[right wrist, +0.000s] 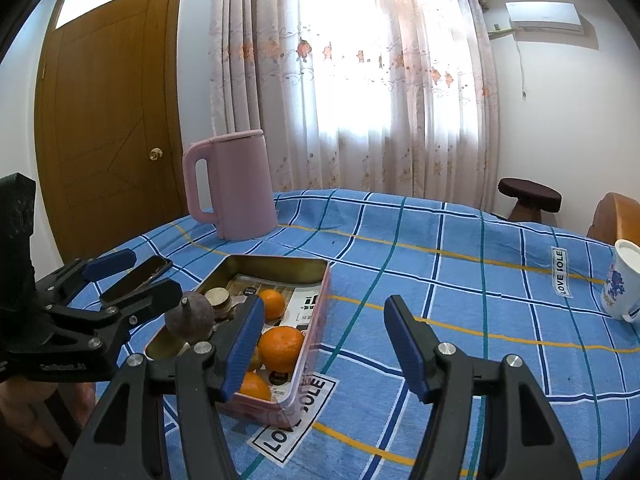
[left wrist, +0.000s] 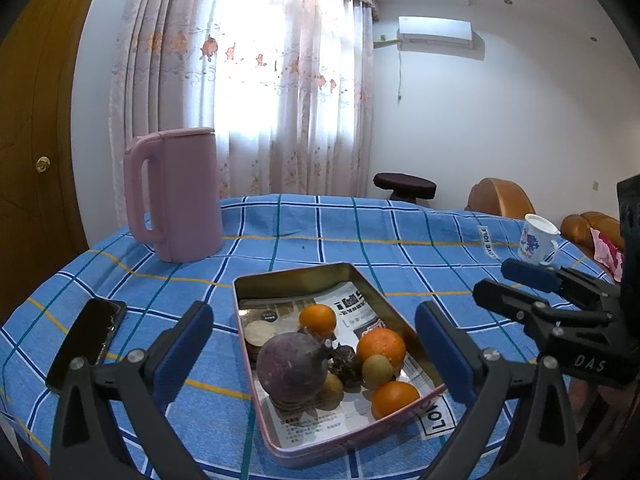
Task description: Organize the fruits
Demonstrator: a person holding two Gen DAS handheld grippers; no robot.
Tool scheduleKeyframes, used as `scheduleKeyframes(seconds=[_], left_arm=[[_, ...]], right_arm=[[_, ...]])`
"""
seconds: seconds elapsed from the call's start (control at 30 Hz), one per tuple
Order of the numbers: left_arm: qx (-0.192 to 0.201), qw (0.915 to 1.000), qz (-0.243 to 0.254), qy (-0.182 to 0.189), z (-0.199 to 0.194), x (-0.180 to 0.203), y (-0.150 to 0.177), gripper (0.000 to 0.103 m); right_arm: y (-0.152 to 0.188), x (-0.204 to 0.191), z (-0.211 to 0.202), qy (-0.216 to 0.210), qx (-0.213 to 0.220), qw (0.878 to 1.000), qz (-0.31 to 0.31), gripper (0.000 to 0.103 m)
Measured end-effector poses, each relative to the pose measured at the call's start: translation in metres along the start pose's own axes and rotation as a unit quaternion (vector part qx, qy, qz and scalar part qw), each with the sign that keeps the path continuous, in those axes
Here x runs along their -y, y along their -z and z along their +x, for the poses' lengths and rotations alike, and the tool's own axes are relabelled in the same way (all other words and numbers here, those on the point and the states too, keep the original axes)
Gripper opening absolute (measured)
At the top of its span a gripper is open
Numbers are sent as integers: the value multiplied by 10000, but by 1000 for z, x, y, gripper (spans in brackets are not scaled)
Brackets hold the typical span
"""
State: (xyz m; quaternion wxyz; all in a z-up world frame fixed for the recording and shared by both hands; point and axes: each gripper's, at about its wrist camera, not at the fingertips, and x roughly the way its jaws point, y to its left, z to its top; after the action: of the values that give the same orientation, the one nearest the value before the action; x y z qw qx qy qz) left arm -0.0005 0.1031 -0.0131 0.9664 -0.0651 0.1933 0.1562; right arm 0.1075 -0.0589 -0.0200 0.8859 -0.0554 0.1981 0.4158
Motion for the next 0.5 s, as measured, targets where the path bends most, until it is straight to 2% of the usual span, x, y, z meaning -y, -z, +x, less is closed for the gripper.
scheduleKeyframes(seconds=[0.5], left_arm=[[90, 9999, 94, 9, -6, 7, -2, 103]], right_arm=[[1, 10, -12, 103, 129, 9998, 70, 64]])
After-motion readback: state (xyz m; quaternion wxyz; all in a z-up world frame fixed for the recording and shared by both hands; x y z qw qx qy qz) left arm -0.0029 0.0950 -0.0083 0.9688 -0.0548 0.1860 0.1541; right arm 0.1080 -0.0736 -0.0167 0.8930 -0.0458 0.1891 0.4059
